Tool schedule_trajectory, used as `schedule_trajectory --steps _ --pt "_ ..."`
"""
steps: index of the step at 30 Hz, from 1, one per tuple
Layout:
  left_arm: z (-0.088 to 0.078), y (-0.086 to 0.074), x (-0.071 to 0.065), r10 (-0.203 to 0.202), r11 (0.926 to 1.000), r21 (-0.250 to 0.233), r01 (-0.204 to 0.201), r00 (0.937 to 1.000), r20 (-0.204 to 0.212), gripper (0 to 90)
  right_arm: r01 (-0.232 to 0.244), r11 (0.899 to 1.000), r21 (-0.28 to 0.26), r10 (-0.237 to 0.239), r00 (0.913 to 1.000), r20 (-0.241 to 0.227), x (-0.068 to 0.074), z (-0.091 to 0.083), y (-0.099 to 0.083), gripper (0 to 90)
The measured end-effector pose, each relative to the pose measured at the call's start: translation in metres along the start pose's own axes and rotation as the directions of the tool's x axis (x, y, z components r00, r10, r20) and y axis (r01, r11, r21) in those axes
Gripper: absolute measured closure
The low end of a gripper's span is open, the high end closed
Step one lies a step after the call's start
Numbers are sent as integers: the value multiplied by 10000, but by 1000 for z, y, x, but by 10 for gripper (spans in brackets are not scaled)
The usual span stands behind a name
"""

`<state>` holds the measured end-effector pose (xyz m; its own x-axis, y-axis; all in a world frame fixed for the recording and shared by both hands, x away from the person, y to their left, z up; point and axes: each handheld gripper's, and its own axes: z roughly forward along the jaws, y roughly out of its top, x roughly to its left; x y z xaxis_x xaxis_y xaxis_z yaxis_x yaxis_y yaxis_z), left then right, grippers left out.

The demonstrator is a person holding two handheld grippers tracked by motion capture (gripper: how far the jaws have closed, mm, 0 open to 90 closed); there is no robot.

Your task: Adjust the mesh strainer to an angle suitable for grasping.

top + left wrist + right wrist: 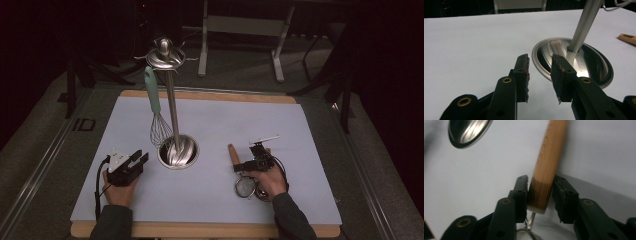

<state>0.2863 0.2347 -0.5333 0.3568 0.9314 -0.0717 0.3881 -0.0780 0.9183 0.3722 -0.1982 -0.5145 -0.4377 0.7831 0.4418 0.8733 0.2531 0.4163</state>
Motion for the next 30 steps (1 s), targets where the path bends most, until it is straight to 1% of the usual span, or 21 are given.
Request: schedule_trajectory --steps 3,5,8,11,13,15,20,25,28,29,30 --pt "0 0 0 3 10000 14 -3 10000 0 676 -152 9998 -85 150 9996 -258 0 1 1 696" --pt "0 0 0 11 10000 9 -11 10000 4 676 -121 9998 -171 115 9994 -335 1 0 1 704" --pt "0 0 0 0 10000 8 0 10000 2 676 2 9992 -399 -11 9997 -230 3 -5 1 709" --pt "0 0 0 12 10000 4 -12 10000 -10 676 92 9988 -485 -104 9997 -242 4 -8 1 710" --pt "0 0 0 2 10000 15 -2 10000 -11 676 250 9976 -650 -265 9994 -223 6 -13 1 710" --pt "0 0 0 10 10000 22 -10 10000 -17 676 560 9952 -808 -582 9980 -246 9 -16 1 710" --pt "0 0 0 15 10000 44 -15 10000 -2 676 1167 9897 -833 -1181 9929 -124 15 -20 1 710" --pt "1 0 0 3 10000 55 -3 10000 2 676 1459 9841 -1011 -1475 9890 -91 17 -23 2 710" --pt "1 0 0 7 10000 64 -7 10000 0 674 1543 9821 -1078 -1565 9876 -116 19 -24 2 710" --pt "1 0 0 19 10000 87 -19 10000 -8 670 1720 9793 -1065 -1746 9845 -157 22 -24 4 710" --pt "1 0 0 22 10000 88 -22 10000 -10 670 1779 9786 -1038 -1806 9834 -171 23 -25 4 710"
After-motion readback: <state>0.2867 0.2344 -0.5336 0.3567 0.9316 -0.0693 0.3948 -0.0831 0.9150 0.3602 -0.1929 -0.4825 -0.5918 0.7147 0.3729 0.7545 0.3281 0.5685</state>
